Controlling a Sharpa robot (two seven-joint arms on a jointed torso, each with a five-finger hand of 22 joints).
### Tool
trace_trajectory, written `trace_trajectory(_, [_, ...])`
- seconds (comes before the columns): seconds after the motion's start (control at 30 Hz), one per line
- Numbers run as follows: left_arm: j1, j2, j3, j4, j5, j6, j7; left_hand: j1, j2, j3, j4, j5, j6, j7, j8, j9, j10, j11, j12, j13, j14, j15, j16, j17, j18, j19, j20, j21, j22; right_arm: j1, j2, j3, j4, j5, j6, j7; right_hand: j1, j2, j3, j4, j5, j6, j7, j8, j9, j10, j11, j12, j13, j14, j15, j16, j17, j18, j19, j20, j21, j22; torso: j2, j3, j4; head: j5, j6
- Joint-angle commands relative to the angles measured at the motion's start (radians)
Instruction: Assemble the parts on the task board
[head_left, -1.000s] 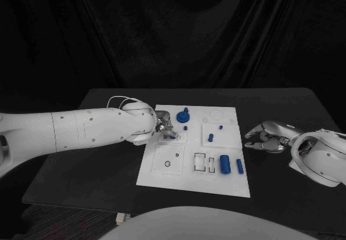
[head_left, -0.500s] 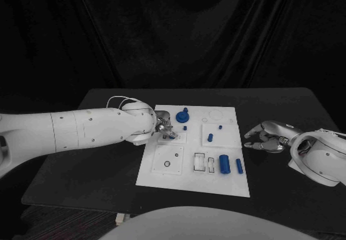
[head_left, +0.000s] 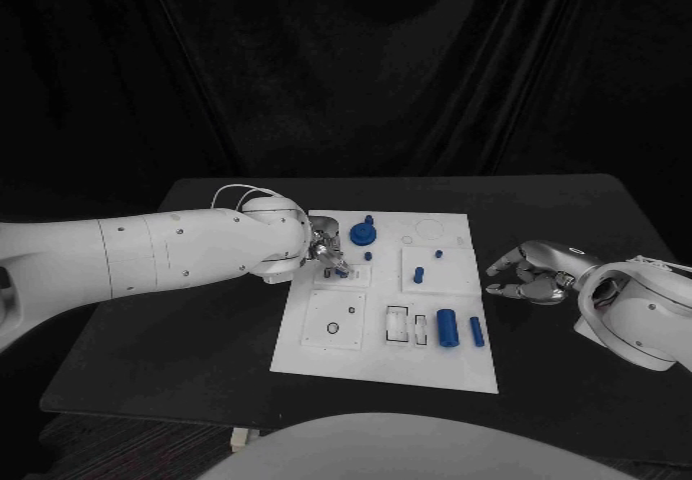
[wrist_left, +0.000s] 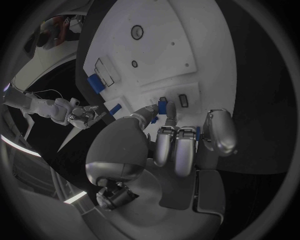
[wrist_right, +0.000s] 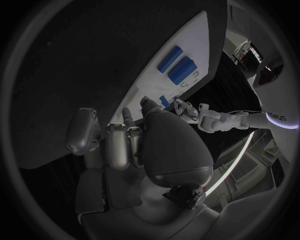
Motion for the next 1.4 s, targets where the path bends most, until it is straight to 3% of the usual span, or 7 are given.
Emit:
trace_trajectory(0.03, [0.009, 0.006, 0.001, -0.01, 0.001, 0.083, 0.041, 0.0, -0.008, 0.014, -0.005, -0.008, -0.004, -0.006, 0.004, 0.003, 0.028, -0.007, -0.007, 0.188, 0.089, -0.007, -0.006, 0.241, 0.015, -0.004, -0.005, -0.005, 0.153, -0.003, -0.001, 0.001, 0.002, -0.002, 0.001, -0.011, 0.003, -0.001, -0.001, -0.003, 0.004, 0.008, 0.001, -0.004, -0.001, 0.049, 0.005, -0.003, 0.192, 0.064, 0.009, -0.002, 0.096, 0.011, -0.009, 0.0, -0.006, 0.153, 0.0, 0.0006, 0.0004, -0.003, 0.0])
trace_trajectory(0.3, [0.02, 0.025, 0.001, -0.039, 0.083, 0.132, 0.046, 0.0, -0.015, 0.051, -0.021, -0.018, -0.005, -0.006, 0.004, 0.002, 0.027, -0.007, -0.009, 0.187, 0.088, -0.007, -0.007, 0.24, 0.015, -0.004, -0.005, -0.006, 0.153, -0.003, -0.001, 0.001, 0.004, -0.002, 0.001, -0.012, 0.003, -0.001, -0.001, -0.003, 0.005, 0.008, 0.001, -0.004, -0.002, 0.048, 0.005, -0.004, 0.191, 0.063, 0.009, -0.003, 0.095, 0.012, -0.009, 0.0, -0.007, 0.153, 0.001, 0.0004, 0.0008, -0.006, 0.0])
trace_trajectory(0.67, [0.023, 0.048, 0.001, -0.072, 0.133, 0.195, -0.001, 0.0, -0.016, 0.055, -0.023, -0.016, -0.006, -0.006, 0.004, 0.002, 0.027, -0.007, -0.009, 0.187, 0.088, -0.007, -0.007, 0.24, 0.015, -0.004, -0.005, -0.007, 0.153, -0.003, 0.0, 0.001, 0.005, -0.002, 0.003, -0.012, 0.004, 0.0, 0.0, -0.003, 0.005, 0.009, 0.001, -0.005, -0.002, 0.047, 0.004, -0.006, 0.189, 0.062, 0.009, -0.007, 0.09, 0.013, -0.011, 0.0, -0.014, 0.152, 0.0, 0.0008, 0.0005, -0.004, 0.0])
trace_trajectory(1.4, [0.024, 0.069, 0.001, -0.107, 0.138, 0.205, -0.044, 0.002, -0.014, 0.075, -0.032, -0.008, -0.008, -0.005, 0.006, 0.004, 0.028, -0.006, -0.008, 0.188, 0.088, -0.007, -0.007, 0.24, 0.014, -0.003, -0.005, -0.005, 0.154, -0.003, 0.004, 0.001, 0.0, -0.001, 0.006, -0.011, 0.005, 0.0, 0.0, -0.004, 0.005, 0.009, 0.001, -0.005, -0.002, 0.042, 0.004, -0.012, 0.184, 0.059, 0.009, -0.015, 0.081, 0.015, -0.015, 0.0, -0.024, 0.149, 0.001, 0.0006, 0.0004, -0.003, 0.0])
